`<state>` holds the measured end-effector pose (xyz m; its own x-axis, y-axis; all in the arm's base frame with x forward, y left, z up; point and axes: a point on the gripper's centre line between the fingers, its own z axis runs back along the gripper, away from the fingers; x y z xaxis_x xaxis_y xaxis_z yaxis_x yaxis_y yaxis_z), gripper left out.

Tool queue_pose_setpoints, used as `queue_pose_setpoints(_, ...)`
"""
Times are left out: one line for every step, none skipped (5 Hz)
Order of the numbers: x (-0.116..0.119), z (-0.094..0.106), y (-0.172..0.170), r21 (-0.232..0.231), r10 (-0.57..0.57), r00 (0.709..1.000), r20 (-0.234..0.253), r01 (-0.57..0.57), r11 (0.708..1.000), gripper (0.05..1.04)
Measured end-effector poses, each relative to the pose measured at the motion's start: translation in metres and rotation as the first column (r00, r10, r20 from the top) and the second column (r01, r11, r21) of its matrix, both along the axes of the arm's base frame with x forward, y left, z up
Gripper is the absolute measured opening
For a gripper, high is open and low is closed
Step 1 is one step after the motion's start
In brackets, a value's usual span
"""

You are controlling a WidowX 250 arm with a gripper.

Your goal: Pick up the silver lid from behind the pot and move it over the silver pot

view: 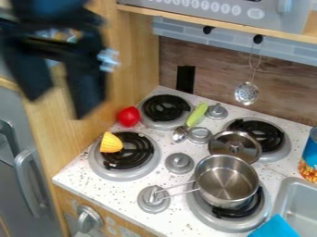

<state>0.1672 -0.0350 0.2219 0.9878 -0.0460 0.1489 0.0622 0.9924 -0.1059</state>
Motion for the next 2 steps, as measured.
queue_pose_setpoints(0.034,-0.022,-0.003,-0.003,-0.054,0.998,0.038,0.054,0.999,1.0)
queue_pose_setpoints(0.066,-0.048,0.003,0.004,-0.077,0.996,0.042,0.077,0.997,1.0)
